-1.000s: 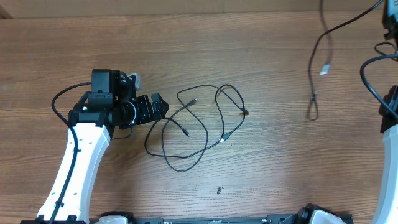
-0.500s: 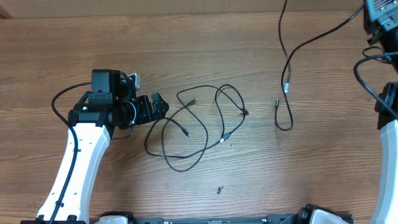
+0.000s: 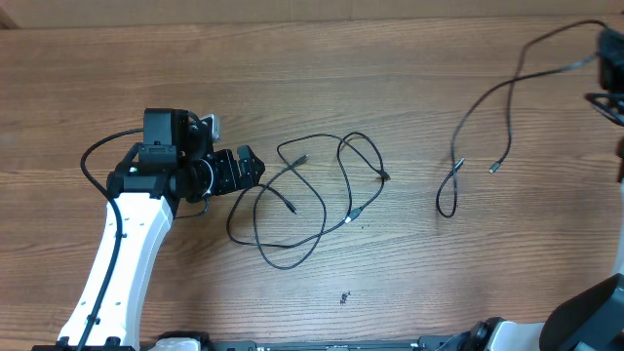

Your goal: Untangle cables

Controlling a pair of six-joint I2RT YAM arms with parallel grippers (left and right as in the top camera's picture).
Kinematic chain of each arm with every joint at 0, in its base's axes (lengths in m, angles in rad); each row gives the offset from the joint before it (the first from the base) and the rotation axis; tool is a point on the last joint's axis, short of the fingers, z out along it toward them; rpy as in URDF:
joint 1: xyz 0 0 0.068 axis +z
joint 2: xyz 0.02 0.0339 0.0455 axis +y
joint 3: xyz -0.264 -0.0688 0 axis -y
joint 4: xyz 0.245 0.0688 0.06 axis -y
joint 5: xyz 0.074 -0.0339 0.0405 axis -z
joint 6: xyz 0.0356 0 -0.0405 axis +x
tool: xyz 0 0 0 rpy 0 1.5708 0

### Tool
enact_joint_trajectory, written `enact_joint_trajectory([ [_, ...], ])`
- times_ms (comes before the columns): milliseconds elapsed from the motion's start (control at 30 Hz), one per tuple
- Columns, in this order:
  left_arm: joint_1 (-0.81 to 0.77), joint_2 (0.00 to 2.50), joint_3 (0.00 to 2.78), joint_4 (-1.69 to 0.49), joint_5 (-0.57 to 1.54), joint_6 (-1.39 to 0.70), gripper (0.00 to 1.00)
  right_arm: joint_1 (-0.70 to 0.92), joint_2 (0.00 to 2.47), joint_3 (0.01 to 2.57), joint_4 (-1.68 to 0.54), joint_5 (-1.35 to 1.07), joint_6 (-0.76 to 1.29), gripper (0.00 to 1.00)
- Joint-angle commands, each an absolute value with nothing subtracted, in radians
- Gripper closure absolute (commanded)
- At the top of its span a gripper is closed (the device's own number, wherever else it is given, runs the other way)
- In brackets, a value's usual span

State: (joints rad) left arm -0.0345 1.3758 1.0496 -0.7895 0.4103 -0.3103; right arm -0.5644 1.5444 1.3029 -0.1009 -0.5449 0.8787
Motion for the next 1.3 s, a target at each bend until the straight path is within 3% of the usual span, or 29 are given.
enact_joint_trajectory([
  [0,-0.033,1.380,1.055,-0.788,0.408,-0.291,0.00,-0.635,1.555,1.310,-0.131,-0.470,0.776,0.96],
  [433,-0.033,1.380,1.055,-0.788,0.408,-0.291,0.00,-0.738,1.613,1.309,-0.193,0.088,0.428,0.96],
  [567,-0.033,1.380,1.055,-0.788,0.408,-0.291,0.01,-0.742,1.671,1.309,-0.207,0.104,0.417,0.96],
  [600,-0.033,1.380,1.055,-0.788,0.408,-0.291,0.00,-0.742,1.683,1.309,-0.208,0.104,0.418,0.89],
  [633,-0.033,1.380,1.055,-0.788,0.408,-0.291,0.00,-0.742,1.705,1.309,-0.209,0.104,0.418,0.60],
  [700,-0.033,1.380,1.055,-0.788,0.408,-0.291,0.01,-0.742,1.719,1.309,-0.212,0.104,0.418,0.21],
  [733,-0.033,1.380,1.055,-0.788,0.408,-0.291,0.00,-0.742,1.719,1.309,-0.213,0.104,0.418,0.07],
  [767,-0.033,1.380,1.055,-0.788,0.408,-0.291,0.00,-0.742,1.719,1.309,-0.212,0.104,0.418,0.00],
  [1033,-0.033,1.380,1.055,-0.788,0.408,-0.291,0.00,-0.743,1.709,1.309,-0.219,0.076,0.418,0.00],
  [1267,-0.033,1.380,1.055,-0.788,0.408,-0.291,0.00,-0.743,1.572,1.310,-0.204,-0.230,0.417,0.00],
])
